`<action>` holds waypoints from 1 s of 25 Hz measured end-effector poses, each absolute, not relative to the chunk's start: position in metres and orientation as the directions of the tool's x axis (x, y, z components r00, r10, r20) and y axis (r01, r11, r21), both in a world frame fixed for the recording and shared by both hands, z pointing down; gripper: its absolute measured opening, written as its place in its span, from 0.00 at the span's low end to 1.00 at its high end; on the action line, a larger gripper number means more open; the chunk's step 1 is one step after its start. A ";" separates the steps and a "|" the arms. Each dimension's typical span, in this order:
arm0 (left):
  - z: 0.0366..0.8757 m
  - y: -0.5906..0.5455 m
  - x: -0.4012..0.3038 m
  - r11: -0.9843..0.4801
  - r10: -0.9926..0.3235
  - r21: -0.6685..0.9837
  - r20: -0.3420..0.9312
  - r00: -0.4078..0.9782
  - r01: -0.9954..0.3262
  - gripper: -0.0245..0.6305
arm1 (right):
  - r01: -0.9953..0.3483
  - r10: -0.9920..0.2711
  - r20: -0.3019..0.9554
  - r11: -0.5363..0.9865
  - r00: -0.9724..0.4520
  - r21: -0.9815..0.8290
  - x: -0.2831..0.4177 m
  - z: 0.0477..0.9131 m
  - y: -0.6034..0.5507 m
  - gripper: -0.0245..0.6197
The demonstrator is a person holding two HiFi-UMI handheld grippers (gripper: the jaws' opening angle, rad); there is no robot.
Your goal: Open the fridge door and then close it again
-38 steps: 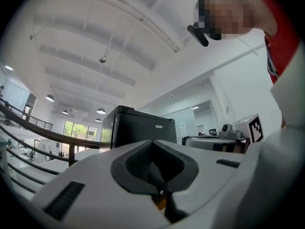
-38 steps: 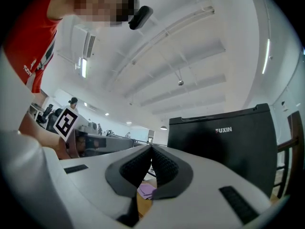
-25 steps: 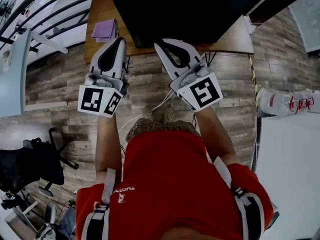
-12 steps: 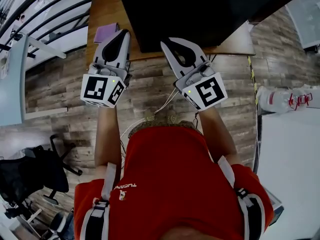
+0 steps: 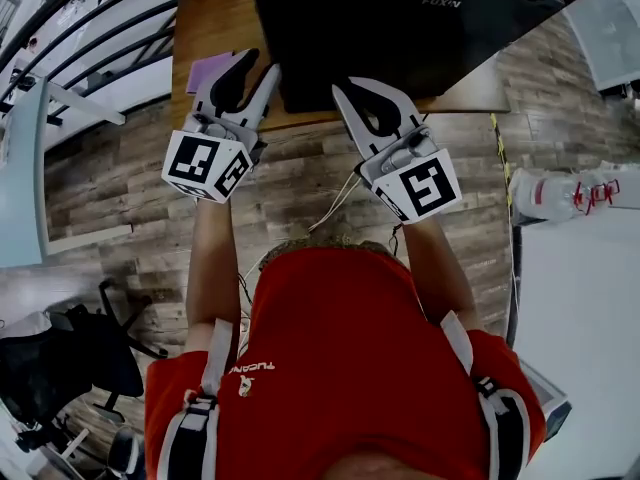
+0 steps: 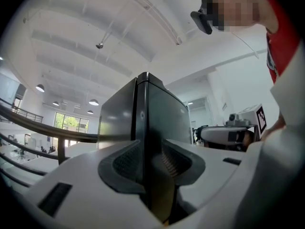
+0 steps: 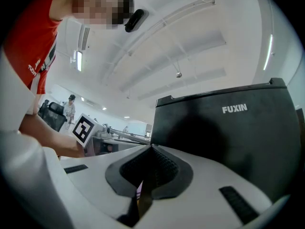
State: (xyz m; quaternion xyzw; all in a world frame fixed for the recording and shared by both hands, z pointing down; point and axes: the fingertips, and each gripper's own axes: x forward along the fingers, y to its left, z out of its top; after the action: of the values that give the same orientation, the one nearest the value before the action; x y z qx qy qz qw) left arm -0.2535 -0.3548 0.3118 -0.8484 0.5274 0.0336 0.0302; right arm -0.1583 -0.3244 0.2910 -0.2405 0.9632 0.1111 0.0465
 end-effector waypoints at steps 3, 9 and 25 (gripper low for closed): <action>0.317 -0.364 -0.256 -0.468 -0.881 -0.011 -0.077 0.467 -0.884 0.26 | -0.488 -0.468 -0.144 0.852 -0.872 0.190 -0.160 0.292 -0.330 0.08; 0.326 -0.385 -0.256 -0.527 -0.848 -0.004 -0.054 0.526 -0.850 0.30 | -0.519 -0.502 -0.132 0.835 -0.854 0.183 -0.163 0.296 -0.343 0.08; 0.323 -0.393 -0.253 -0.598 -0.798 0.004 -0.093 0.595 -0.802 0.32 | -0.551 -0.540 -0.113 0.815 -0.834 0.179 -0.163 0.302 -0.355 0.08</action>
State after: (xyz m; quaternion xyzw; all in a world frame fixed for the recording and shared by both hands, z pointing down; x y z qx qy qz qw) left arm -0.2525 -0.3934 0.3229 -0.8928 0.4481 0.0426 0.0194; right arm -0.1627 -0.3547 0.3022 -0.2865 0.9522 0.1025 0.0285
